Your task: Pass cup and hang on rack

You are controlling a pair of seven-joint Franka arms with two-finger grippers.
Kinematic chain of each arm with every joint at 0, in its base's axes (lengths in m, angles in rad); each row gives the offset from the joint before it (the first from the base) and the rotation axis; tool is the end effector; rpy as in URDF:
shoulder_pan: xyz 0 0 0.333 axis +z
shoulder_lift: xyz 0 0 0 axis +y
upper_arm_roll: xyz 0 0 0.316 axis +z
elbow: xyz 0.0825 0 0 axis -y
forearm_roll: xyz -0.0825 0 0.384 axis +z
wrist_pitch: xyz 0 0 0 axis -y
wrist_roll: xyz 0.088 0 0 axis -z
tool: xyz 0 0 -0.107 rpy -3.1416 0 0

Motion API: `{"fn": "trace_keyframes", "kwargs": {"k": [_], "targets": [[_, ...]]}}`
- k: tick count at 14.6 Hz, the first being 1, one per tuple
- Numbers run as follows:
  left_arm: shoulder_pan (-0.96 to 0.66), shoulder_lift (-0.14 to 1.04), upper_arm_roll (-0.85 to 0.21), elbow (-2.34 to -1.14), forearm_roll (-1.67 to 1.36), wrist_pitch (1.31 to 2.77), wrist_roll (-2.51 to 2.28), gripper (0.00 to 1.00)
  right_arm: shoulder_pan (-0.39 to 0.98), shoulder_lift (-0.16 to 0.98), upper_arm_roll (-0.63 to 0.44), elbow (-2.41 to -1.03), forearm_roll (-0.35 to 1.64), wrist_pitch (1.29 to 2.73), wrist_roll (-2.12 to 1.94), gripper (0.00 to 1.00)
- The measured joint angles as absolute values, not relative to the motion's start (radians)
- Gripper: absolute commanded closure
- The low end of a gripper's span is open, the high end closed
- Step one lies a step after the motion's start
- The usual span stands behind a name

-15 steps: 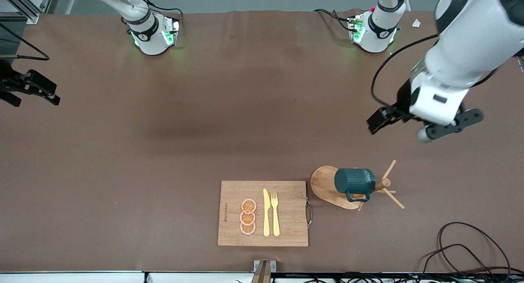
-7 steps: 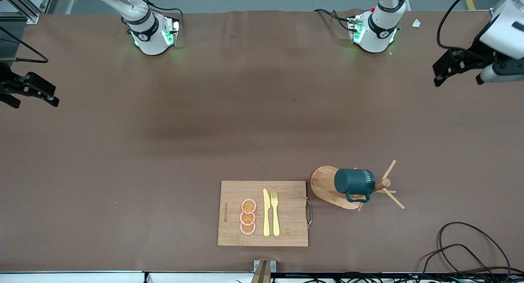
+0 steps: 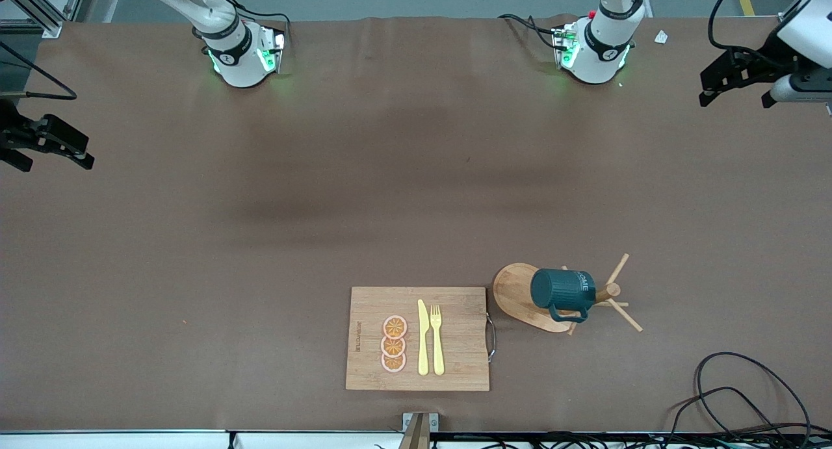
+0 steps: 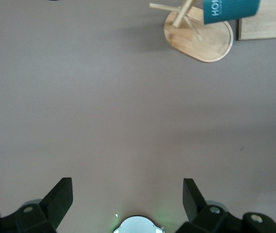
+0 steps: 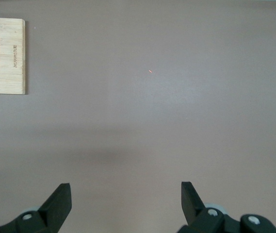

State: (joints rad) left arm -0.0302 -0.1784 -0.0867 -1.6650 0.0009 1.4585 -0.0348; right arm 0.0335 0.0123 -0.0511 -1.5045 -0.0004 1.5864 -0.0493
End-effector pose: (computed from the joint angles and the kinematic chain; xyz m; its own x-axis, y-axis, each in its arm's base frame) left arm 0.4822 -0.0610 0.6633 0.9964 -0.0801 -0.0282 -0.0806 -0.9966 -0.0172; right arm 0.5605 -0.0097 0.6505 0.9971 0.0318 0.0694 0.0316 -0.9995 0.0045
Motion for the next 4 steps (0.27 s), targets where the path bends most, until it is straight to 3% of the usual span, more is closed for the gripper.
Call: {"fn": "trace_keyframes", "kwargs": {"k": [4], "targets": [[-0.038, -0.177, -0.086, -1.662, 0.001, 1.455, -0.034, 0.0, 0.033, 0.012, -0.05, -1.505, 0.0, 1.586, -0.05, 0.0]]}}
